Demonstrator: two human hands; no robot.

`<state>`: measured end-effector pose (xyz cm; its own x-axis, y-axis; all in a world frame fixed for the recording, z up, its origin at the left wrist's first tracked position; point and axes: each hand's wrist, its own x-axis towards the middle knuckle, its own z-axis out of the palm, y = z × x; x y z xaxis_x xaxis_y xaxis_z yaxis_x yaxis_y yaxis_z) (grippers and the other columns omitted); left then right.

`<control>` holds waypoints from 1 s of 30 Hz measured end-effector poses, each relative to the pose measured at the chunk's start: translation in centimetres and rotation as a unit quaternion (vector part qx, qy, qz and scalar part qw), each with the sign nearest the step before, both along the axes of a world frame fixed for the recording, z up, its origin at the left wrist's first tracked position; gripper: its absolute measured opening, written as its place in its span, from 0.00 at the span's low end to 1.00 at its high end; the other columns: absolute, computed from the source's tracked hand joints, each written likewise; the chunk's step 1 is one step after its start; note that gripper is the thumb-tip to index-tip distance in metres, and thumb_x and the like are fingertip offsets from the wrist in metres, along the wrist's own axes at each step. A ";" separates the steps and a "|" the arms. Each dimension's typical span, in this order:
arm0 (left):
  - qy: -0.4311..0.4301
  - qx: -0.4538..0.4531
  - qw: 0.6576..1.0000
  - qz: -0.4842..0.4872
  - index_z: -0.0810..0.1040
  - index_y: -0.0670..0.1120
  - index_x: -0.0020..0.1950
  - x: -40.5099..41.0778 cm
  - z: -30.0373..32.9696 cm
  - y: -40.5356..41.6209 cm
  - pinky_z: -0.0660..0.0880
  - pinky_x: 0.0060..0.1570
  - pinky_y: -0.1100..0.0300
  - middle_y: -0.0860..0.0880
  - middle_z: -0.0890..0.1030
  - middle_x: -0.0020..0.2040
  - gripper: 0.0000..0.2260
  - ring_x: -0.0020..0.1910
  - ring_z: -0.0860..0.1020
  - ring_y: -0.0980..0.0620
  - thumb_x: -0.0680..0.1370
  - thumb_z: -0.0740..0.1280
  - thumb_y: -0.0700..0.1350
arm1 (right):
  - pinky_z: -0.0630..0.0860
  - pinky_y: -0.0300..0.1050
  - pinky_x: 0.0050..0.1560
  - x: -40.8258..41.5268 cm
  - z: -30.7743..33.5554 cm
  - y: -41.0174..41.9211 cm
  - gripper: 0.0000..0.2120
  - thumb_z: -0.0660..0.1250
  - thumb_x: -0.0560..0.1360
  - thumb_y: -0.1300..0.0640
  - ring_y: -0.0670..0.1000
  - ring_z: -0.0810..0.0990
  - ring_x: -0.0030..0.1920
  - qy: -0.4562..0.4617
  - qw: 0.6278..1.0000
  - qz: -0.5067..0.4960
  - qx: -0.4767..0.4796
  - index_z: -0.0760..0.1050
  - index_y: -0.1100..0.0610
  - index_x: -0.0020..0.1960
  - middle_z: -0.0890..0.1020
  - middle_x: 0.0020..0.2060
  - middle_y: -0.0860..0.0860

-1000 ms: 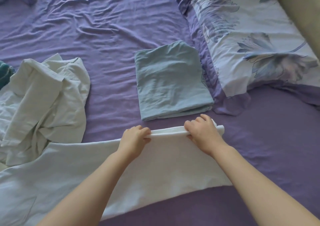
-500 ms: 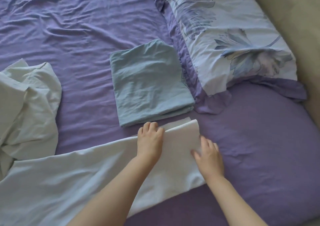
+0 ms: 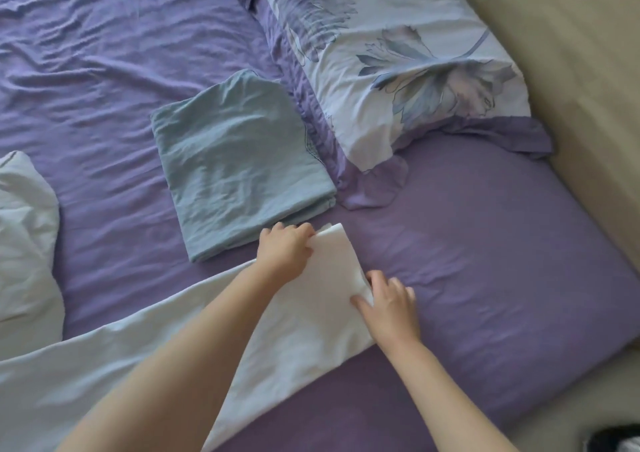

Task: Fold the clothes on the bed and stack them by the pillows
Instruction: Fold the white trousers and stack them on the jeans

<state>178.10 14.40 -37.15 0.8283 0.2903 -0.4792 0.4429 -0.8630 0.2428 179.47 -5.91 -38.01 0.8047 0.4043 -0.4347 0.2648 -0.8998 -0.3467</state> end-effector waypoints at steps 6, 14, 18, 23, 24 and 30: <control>-0.160 -0.102 0.980 0.052 0.74 0.43 0.53 -0.4 1.8 -0.4 0.66 0.45 0.55 0.48 0.79 0.49 0.05 0.50 0.75 0.44 0.78 0.62 0.39 | 0.71 0.54 0.42 -0.3 2.1 -1.3 0.06 0.64 0.77 0.57 0.59 0.74 0.44 0.048 0.985 -0.053 0.157 0.66 0.56 0.46 0.69 0.44 0.50; -0.151 0.002 0.987 0.061 0.68 0.47 0.69 0.2 0.4 -4.8 0.59 0.68 0.53 0.46 0.66 0.70 0.23 0.69 0.63 0.44 0.75 0.67 0.45 | 0.70 0.52 0.46 2.8 1.2 -2.0 0.14 0.63 0.77 0.53 0.59 0.76 0.53 -0.029 0.998 0.055 -0.027 0.65 0.58 0.57 0.74 0.54 0.55; -0.144 -0.051 0.988 0.030 0.78 0.43 0.56 -7.5 1.4 -7.7 0.69 0.58 0.51 0.42 0.75 0.60 0.14 0.60 0.73 0.41 0.72 0.71 0.44 | 0.72 0.52 0.46 1.8 1.5 -3.6 0.17 0.69 0.73 0.55 0.59 0.76 0.52 -0.073 0.991 0.108 -0.032 0.70 0.61 0.58 0.75 0.54 0.56; -0.006 -0.015 0.998 -0.059 0.75 0.45 0.58 -15.0 0.2 -10.0 0.59 0.68 0.41 0.43 0.70 0.65 0.22 0.70 0.65 0.43 0.71 0.70 0.57 | 0.76 0.56 0.40 -0.2 1.5 -4.4 0.21 0.75 0.69 0.56 0.63 0.76 0.46 -0.112 0.989 0.089 -0.035 0.75 0.63 0.58 0.76 0.45 0.61; 0.036 -0.012 0.997 -0.068 0.70 0.45 0.64 -15.5 -0.2 -10.2 0.52 0.70 0.40 0.44 0.64 0.69 0.24 0.74 0.57 0.45 0.73 0.66 0.57 | 0.75 0.55 0.41 -0.5 1.5 -4.4 0.22 0.73 0.70 0.55 0.63 0.75 0.48 -0.091 0.992 0.074 -0.041 0.74 0.61 0.61 0.75 0.47 0.60; -0.022 -0.039 0.999 -0.014 0.73 0.44 0.57 -14.7 -0.1 -9.6 0.62 0.64 0.50 0.45 0.71 0.63 0.12 0.68 0.65 0.47 0.77 0.60 0.47 | 0.73 0.56 0.44 -0.6 2.3 -4.0 0.12 0.65 0.72 0.71 0.63 0.73 0.45 -0.109 0.985 0.101 0.091 0.78 0.63 0.54 0.77 0.43 0.60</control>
<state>163.45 4.81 -37.23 0.8558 0.2308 -0.4630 0.4073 -0.8524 0.3279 178.88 -9.91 -35.68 0.7657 0.6215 -0.1657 0.5186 -0.7489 -0.4126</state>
